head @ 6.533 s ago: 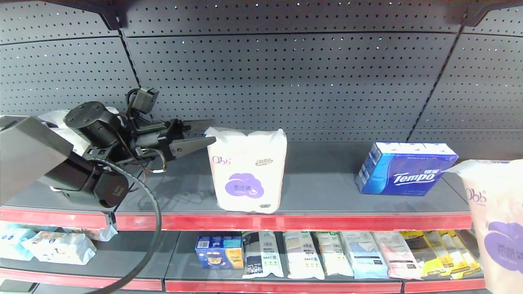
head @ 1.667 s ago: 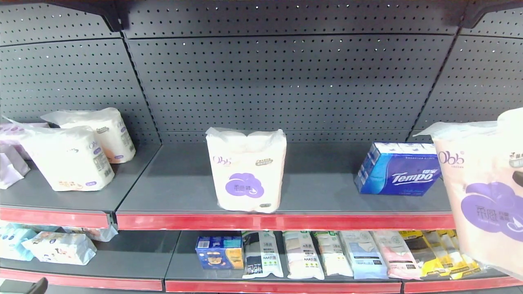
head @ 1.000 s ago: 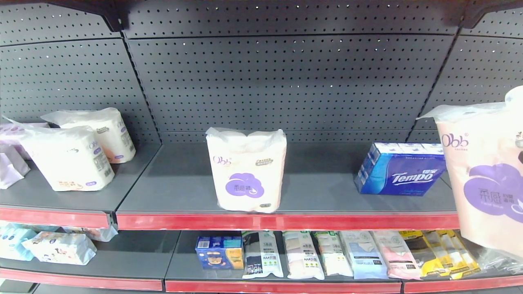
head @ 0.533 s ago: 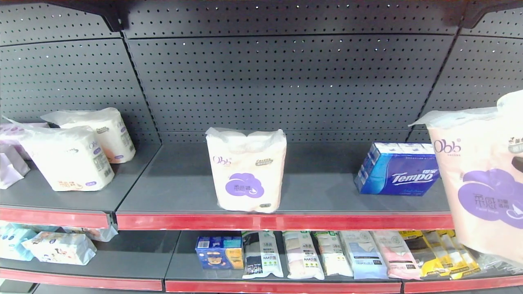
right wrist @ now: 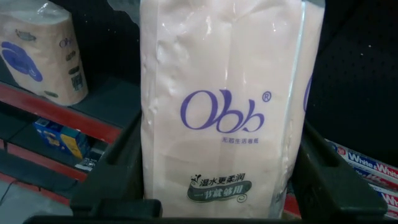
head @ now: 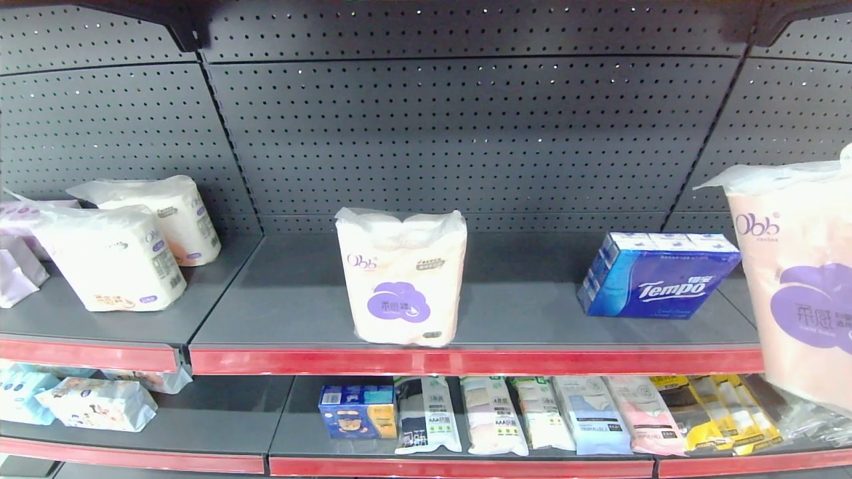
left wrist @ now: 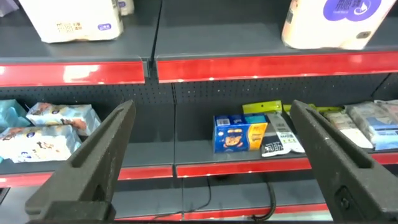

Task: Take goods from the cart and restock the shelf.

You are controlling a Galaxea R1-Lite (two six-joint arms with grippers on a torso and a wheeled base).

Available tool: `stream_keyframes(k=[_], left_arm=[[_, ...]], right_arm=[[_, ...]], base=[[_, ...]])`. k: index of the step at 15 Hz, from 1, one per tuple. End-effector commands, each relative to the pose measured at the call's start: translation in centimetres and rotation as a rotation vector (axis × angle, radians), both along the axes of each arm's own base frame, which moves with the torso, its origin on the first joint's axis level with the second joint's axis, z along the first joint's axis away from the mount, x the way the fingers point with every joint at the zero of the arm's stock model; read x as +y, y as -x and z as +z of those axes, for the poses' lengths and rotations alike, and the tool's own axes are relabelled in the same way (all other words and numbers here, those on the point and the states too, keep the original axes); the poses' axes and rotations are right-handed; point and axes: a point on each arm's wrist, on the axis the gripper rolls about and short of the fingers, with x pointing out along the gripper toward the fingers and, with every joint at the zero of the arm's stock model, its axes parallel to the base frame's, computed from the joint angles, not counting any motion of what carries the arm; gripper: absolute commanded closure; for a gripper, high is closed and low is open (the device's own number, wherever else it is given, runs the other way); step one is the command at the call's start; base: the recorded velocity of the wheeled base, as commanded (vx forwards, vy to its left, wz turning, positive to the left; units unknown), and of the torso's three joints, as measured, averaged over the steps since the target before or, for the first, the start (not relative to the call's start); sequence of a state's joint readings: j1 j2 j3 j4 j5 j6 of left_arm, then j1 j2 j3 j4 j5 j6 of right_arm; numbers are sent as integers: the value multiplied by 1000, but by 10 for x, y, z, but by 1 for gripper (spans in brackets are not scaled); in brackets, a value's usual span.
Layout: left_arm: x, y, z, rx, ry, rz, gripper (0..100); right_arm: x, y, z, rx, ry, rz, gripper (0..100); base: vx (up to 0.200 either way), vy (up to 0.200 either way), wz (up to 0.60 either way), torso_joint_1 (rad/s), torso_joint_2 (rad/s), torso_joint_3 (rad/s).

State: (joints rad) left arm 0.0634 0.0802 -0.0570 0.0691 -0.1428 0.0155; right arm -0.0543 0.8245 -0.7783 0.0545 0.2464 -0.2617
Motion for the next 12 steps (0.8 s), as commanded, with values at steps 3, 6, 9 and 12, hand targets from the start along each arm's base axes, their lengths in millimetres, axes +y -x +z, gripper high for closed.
stream_keyframes(k=[3, 6, 9, 12], left_arm=[[0, -1, 0, 7, 2, -2, 0], [0, -1, 0, 7, 2, -2, 0], [0, -1, 0, 9, 3, -5, 0], [0, -1, 0, 9, 3, -5, 0]], right_arm=[[-3, 23, -4, -48, -16, -82, 100], [-1, 37, -14, -65, -14, -85, 100], [0, 47, -19, -84, -10, -90, 100], [0, 50, -18, -100, -9, -89, 100]], base=[[0, 0, 0, 0, 0, 0], [0, 0, 0, 0, 0, 0], [0, 0, 0, 0, 0, 0], [0, 0, 0, 0, 0, 0]])
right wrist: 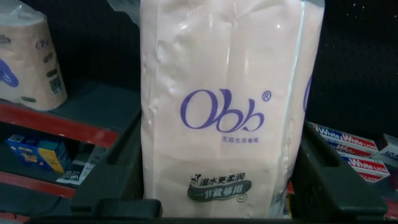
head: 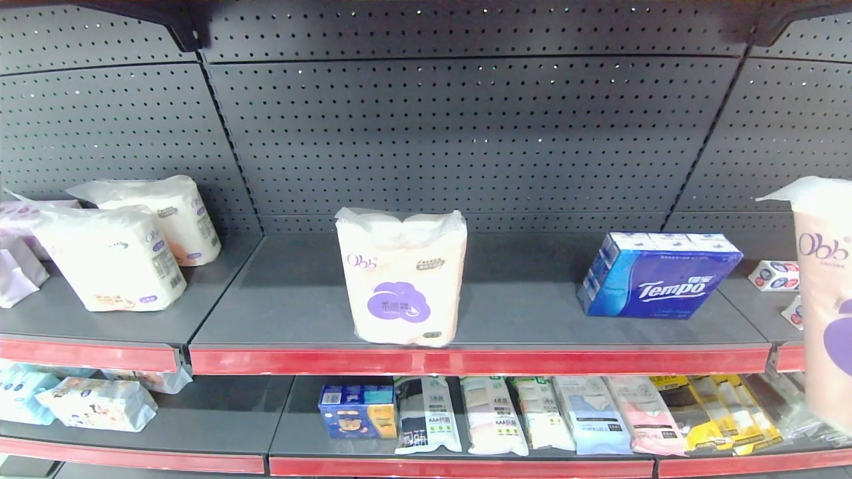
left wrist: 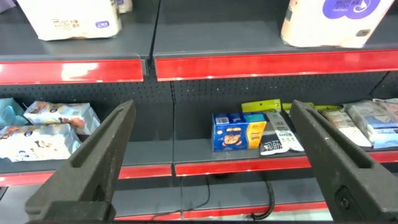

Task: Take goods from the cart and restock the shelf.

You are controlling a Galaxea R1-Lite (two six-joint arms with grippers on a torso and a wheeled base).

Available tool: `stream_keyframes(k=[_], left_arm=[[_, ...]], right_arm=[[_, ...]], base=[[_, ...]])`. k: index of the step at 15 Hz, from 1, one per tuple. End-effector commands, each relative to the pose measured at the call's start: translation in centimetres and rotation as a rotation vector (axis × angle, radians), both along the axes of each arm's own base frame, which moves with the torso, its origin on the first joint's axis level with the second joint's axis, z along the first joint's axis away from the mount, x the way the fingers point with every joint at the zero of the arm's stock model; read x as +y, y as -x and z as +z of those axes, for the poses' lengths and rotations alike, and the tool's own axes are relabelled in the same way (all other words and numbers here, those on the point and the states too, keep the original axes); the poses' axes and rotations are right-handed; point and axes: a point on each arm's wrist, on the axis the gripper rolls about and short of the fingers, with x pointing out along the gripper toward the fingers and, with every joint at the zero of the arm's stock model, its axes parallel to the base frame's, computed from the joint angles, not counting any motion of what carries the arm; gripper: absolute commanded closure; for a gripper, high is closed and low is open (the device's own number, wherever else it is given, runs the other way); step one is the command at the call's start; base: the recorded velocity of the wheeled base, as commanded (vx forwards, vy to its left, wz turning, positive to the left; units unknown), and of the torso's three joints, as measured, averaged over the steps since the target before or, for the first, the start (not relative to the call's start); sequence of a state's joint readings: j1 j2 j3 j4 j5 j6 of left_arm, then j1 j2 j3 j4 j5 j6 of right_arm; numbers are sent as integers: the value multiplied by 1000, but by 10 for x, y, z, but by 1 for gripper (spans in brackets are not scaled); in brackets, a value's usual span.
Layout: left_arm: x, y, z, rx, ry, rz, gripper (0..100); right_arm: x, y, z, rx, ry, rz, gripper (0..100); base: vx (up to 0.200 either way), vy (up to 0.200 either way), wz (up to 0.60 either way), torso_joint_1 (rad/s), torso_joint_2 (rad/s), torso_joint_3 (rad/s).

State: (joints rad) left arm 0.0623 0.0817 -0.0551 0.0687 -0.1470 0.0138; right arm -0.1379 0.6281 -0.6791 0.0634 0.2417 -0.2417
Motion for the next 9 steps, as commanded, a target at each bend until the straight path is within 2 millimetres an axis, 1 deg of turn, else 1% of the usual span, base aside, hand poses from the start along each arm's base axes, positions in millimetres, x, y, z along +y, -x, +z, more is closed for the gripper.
stream_keyframes(k=[1, 5, 9], left_arm=[[0, 0, 0, 6, 0, 0, 0], [0, 0, 0, 6, 0, 0, 0], [0, 0, 0, 4, 0, 2, 0]], right_arm=[[1, 8, -1, -26, 4, 0, 100], [2, 16, -5, -41, 6, -3, 100], [2, 17, -7, -41, 6, -9, 100]], base=[[0, 0, 0, 0, 0, 0], [0, 0, 0, 0, 0, 0], [0, 0, 0, 0, 0, 0]])
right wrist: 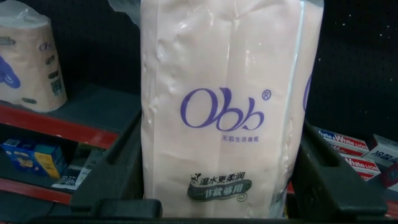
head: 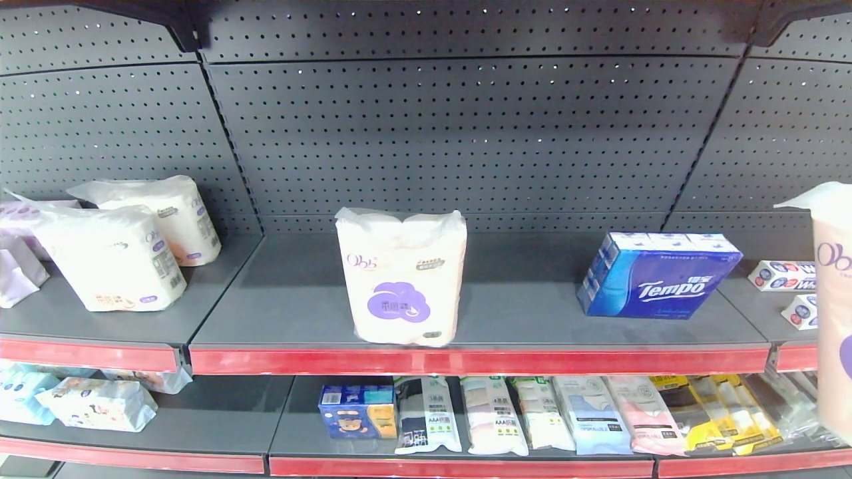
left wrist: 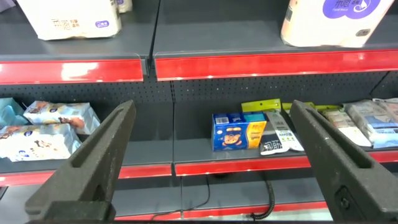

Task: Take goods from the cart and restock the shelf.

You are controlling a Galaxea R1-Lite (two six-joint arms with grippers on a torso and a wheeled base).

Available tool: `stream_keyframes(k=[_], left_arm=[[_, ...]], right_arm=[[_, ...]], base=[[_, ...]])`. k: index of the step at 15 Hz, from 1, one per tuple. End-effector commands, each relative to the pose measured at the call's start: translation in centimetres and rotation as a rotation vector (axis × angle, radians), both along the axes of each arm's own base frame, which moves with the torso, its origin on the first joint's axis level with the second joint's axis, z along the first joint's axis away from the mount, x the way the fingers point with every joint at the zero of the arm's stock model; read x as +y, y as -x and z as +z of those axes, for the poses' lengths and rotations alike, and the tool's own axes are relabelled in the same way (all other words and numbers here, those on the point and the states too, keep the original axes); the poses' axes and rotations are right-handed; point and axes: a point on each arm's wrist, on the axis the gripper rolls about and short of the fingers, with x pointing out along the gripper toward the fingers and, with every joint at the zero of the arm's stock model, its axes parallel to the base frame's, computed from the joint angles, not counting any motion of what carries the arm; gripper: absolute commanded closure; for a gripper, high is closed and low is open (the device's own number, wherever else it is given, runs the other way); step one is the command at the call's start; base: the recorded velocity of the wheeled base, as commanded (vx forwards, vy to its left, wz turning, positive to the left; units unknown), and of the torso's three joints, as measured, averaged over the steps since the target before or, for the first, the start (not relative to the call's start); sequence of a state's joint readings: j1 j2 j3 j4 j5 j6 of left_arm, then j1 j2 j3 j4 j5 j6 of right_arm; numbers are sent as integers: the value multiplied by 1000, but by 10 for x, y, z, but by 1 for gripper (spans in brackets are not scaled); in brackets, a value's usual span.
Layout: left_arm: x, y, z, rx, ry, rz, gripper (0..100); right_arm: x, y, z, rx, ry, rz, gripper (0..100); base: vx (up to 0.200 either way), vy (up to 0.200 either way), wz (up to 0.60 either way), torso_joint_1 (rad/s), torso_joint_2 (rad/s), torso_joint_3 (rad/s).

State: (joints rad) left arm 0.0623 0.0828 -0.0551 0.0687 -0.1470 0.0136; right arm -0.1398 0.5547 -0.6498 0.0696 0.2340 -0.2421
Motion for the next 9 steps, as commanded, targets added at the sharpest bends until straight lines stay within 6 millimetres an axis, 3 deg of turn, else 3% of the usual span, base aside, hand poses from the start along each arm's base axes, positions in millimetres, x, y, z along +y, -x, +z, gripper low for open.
stream_keyframes(k=[1, 9], left_arm=[[0, 0, 0, 3, 0, 0, 0], [0, 0, 0, 3, 0, 2, 0]], right_arm=[[0, 1, 0, -4, 1, 1, 100], [0, 1, -1, -1, 2, 1, 100]], base=[[0, 0, 0, 0, 0, 0], [0, 0, 0, 0, 0, 0]])
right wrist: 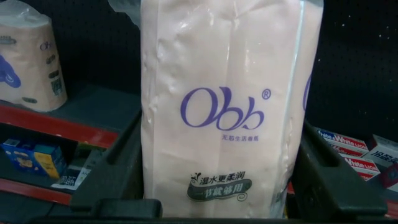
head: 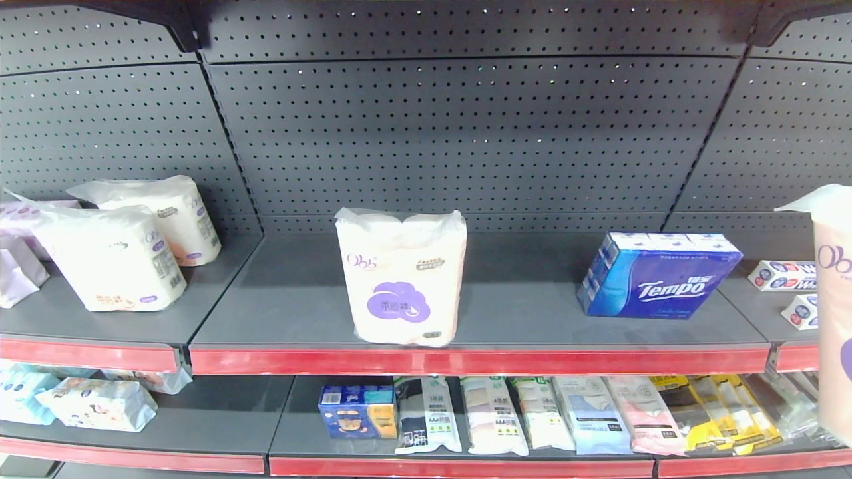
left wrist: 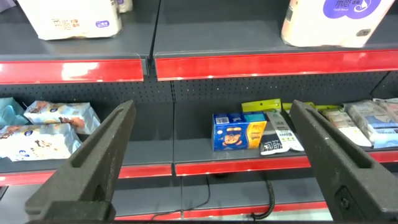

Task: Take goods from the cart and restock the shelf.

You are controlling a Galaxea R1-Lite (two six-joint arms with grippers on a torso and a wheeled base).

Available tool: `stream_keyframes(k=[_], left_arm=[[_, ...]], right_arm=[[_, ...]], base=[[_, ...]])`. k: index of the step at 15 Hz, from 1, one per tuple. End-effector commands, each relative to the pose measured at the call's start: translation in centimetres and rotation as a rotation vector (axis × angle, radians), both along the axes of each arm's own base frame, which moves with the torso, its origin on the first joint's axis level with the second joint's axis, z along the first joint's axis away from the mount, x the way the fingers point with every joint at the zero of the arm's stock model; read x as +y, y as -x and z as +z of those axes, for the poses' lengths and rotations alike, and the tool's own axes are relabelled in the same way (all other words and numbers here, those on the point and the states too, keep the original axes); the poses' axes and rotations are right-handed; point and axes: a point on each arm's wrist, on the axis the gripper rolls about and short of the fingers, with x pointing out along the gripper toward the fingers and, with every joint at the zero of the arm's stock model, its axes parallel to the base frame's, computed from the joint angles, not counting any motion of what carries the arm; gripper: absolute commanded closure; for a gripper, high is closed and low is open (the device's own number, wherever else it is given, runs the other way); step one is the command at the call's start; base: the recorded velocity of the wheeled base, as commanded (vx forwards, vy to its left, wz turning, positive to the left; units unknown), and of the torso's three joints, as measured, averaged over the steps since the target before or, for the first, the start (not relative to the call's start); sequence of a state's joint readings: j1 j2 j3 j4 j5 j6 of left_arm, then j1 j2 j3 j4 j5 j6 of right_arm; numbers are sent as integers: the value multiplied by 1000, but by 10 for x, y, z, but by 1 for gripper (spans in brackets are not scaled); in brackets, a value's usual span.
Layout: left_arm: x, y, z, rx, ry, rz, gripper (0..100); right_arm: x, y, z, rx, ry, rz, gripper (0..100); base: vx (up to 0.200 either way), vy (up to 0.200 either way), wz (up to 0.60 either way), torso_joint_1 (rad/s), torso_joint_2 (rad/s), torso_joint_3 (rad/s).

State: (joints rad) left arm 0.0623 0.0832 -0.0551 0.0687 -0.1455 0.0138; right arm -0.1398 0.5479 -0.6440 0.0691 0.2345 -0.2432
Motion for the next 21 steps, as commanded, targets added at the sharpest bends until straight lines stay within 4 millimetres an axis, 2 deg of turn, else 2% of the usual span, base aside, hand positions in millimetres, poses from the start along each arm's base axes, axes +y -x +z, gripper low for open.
stream_keyframes(k=[1, 5, 12, 15, 21], left_arm=[[0, 0, 0, 3, 0, 0, 0], [0, 0, 0, 3, 0, 0, 0], [0, 0, 0, 3, 0, 0, 0], [0, 0, 0, 3, 0, 2, 0], [0, -1, -1, -1, -3, -14, 0]], right_arm=[[0, 0, 0, 1, 1, 0, 100], [0, -1, 0, 2, 0, 0, 100], [0, -1, -1, 5, 0, 2, 100], [0, 0, -4, 11, 2, 3, 100], [-2, -20, 4, 46, -42, 21, 100]], base=[[0, 0, 0, 0, 0, 0], [0, 0, 0, 0, 0, 0], [0, 0, 600, 5, 4, 0], [0, 0, 0, 0, 0, 0], [0, 0, 0, 0, 0, 0]])
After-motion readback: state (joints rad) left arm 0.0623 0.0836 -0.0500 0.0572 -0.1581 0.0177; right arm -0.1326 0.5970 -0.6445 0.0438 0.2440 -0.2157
